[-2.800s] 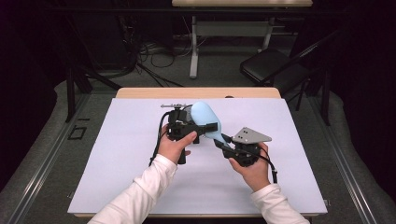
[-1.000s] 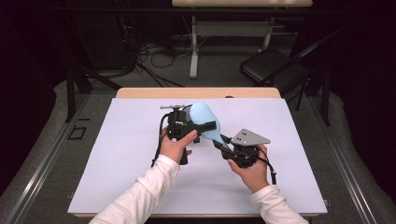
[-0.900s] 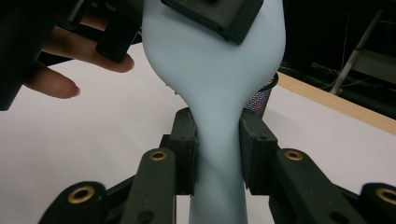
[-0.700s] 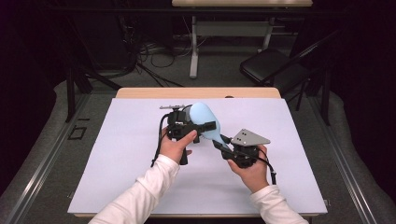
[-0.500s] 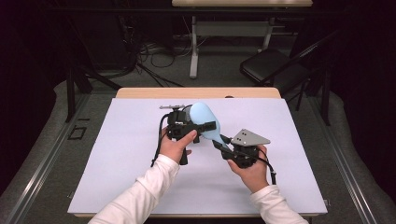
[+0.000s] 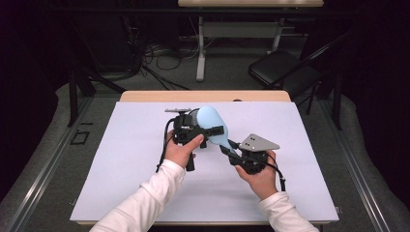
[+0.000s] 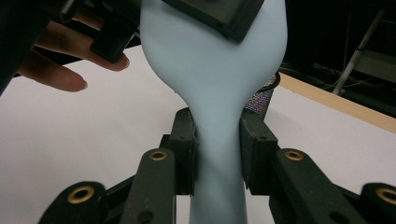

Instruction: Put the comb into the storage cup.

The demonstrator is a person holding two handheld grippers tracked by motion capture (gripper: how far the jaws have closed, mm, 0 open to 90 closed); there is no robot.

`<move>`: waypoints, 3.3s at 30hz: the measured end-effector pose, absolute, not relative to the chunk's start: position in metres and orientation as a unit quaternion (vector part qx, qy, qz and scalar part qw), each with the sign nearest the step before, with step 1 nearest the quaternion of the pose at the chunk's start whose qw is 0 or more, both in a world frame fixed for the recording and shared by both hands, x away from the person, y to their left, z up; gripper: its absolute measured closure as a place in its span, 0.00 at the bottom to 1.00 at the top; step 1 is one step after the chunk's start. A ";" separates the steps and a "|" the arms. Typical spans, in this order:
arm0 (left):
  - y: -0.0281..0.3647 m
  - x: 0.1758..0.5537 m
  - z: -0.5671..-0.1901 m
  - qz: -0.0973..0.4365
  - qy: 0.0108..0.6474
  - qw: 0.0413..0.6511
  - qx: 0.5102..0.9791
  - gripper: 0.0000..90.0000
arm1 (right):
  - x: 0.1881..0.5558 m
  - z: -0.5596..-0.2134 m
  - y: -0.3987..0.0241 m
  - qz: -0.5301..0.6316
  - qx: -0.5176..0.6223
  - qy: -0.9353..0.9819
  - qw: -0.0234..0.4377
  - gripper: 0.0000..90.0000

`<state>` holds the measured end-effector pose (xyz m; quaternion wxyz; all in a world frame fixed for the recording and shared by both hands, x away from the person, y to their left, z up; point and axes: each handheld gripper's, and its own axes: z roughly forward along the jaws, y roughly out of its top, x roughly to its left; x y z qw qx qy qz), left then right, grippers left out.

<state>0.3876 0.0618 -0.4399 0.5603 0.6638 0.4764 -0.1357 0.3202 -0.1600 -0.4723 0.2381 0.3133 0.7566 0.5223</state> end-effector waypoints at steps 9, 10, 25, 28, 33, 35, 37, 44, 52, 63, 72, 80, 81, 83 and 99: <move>0.062 0.389 -0.440 -0.144 0.482 0.557 0.661 0.54 | 0.321 -0.473 -0.160 0.525 0.318 0.755 0.231 0.77; 0.062 0.389 -0.440 -0.144 0.482 0.557 0.661 0.54 | 0.321 -0.473 -0.160 0.525 0.318 0.755 0.230 0.77; 0.061 0.392 -0.442 -0.157 0.492 0.553 0.654 0.54 | 0.322 -0.472 -0.161 0.523 0.320 0.756 0.228 0.75; 0.061 0.393 -0.442 -0.158 0.491 0.552 0.655 0.54 | 0.322 -0.472 -0.160 0.524 0.320 0.756 0.228 0.74; 0.061 0.394 -0.443 -0.152 0.490 0.549 0.660 0.54 | 0.323 -0.472 -0.160 0.524 0.319 0.757 0.226 0.71; 0.061 0.394 -0.444 -0.151 0.490 0.549 0.660 0.54 | 0.323 -0.473 -0.160 0.524 0.320 0.757 0.225 0.70; 0.062 0.394 -0.444 -0.150 0.493 0.549 0.658 0.54 | 0.323 -0.473 -0.160 0.524 0.319 0.757 0.224 0.68; 0.063 0.395 -0.445 -0.137 0.496 0.552 0.656 0.54 | 0.324 -0.473 -0.159 0.525 0.319 0.758 0.220 0.62; 0.068 0.397 -0.446 -0.127 0.499 0.562 0.648 0.54 | 0.325 -0.472 -0.158 0.530 0.316 0.757 0.217 0.53; 0.075 0.399 -0.444 -0.106 0.501 0.562 0.649 0.54 | 0.326 -0.468 -0.158 0.523 0.324 0.756 0.224 0.45; 0.080 0.401 -0.442 -0.091 0.504 0.564 0.648 0.54 | 0.330 -0.466 -0.162 0.520 0.326 0.758 0.219 0.43; 0.086 0.402 -0.439 -0.081 0.511 0.564 0.644 0.54 | 0.332 -0.465 -0.163 0.525 0.312 0.759 0.225 0.42; 0.087 0.403 -0.439 -0.080 0.510 0.563 0.645 0.54 | 0.332 -0.464 -0.163 0.525 0.311 0.760 0.224 0.42; 0.088 0.403 -0.439 -0.080 0.511 0.565 0.643 0.54 | 0.331 -0.464 -0.163 0.526 0.312 0.759 0.222 0.42; 0.095 0.406 -0.434 -0.070 0.514 0.563 0.643 0.54 | 0.330 -0.460 -0.159 0.518 0.326 0.760 0.218 0.17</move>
